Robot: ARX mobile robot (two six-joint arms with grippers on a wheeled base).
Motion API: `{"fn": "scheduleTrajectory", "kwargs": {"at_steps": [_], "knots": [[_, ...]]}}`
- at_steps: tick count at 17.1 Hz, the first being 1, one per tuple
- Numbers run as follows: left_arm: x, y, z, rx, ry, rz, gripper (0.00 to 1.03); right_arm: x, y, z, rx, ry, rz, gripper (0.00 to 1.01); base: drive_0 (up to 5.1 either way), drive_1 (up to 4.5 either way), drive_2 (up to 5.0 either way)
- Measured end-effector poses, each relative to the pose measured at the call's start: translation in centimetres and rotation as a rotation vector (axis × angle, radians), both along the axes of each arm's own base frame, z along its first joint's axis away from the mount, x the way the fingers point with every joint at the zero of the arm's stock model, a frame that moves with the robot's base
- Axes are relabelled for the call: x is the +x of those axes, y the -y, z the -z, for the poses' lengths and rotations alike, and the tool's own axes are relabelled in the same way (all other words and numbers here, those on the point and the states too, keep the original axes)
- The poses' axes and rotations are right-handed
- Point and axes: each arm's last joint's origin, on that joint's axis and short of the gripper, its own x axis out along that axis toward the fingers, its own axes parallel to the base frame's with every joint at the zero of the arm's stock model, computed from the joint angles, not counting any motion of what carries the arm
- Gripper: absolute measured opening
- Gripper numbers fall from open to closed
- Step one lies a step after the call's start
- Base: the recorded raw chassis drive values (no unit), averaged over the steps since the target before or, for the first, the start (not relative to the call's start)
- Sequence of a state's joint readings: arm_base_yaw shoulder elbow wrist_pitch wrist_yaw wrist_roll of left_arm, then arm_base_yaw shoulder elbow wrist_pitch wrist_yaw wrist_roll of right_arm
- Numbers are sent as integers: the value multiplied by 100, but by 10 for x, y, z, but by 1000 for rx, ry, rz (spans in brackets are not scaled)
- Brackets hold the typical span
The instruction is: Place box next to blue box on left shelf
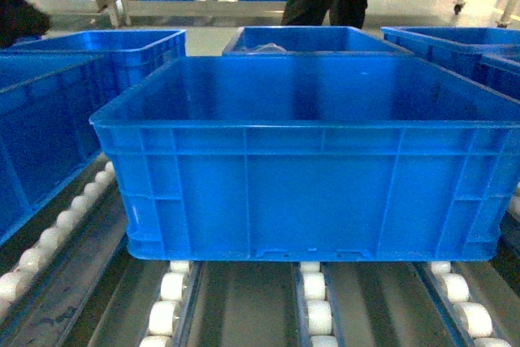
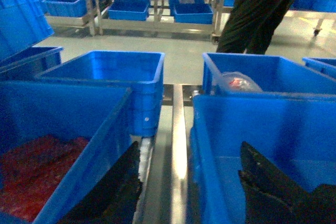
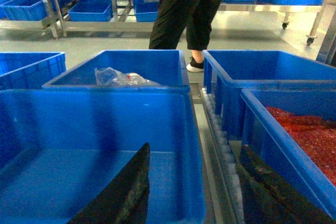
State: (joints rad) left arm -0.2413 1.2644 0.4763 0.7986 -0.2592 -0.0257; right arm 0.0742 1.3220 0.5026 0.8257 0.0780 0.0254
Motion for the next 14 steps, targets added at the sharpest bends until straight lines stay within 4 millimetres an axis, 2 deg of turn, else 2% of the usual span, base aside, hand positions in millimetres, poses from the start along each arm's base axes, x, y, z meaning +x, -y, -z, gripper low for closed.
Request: {"fn": "scheduleTrajectory", "kwargs": {"at_steps": [2,4,6,11,14], "knots": [[-24,-13,18,13,-26,18,28,-28,4,15,-13,-10,-4,27,0,0,0],[-45,-26,27,11,-17,13,1,-49,17,25,-19,-12,-1,1,0,0,0],[-61,-33,36,12,-22,16,2,-69,18,34,-20,-15,4,2,0,0,0],[-92,-53,49,11,-25,5,2,-102,17,45,-20,-17,-3,2,0,0,0],[-105,-53,58,11,-10,19,2,-117,17,57,-20,-11,-3,2,0,0,0]]}}
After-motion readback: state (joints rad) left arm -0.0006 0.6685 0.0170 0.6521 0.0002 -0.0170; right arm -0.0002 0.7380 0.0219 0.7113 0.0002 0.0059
